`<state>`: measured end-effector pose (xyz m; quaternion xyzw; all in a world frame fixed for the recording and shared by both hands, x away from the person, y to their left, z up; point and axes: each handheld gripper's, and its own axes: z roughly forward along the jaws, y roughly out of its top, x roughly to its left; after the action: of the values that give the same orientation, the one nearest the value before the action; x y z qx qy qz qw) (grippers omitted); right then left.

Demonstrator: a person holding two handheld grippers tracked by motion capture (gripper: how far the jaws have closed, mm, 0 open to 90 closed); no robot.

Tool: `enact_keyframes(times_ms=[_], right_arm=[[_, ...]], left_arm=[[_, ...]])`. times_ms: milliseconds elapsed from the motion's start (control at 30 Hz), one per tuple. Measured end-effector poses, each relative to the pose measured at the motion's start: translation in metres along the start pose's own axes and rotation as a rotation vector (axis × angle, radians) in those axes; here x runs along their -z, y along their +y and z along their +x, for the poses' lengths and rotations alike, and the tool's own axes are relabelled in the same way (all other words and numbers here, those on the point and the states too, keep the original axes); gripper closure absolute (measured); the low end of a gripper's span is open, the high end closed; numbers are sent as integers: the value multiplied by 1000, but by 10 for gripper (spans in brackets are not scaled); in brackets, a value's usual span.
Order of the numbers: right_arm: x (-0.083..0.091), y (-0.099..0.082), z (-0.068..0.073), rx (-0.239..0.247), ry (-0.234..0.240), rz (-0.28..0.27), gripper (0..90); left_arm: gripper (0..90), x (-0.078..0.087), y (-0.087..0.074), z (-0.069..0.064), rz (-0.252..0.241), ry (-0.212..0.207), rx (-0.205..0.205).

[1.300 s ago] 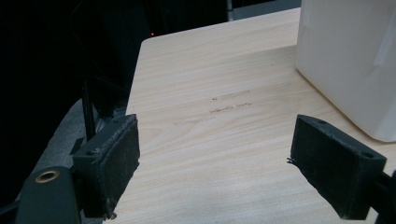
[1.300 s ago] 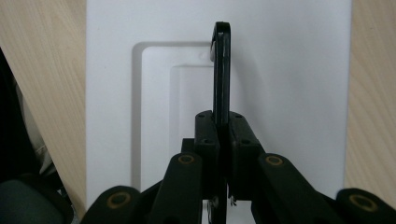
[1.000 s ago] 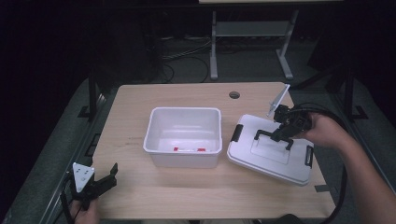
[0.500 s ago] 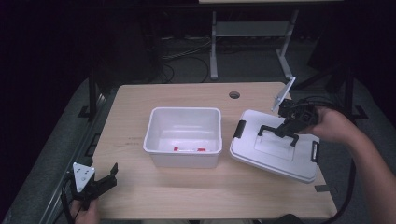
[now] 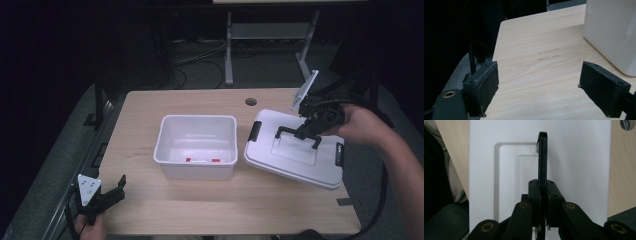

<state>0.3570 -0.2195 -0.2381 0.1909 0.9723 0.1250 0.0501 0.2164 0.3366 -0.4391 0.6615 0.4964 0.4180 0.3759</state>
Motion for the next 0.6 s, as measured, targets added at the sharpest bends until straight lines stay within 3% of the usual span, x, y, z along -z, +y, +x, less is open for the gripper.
enact_keyframes(times_ms=[333, 600], right_arm=[[19, 22, 5, 43, -20, -17, 842], [22, 41, 8, 79, -26, -26, 842]], left_arm=[[150, 0, 0, 2, -2, 4, 4], [150, 0, 0, 1, -5, 3, 7]])
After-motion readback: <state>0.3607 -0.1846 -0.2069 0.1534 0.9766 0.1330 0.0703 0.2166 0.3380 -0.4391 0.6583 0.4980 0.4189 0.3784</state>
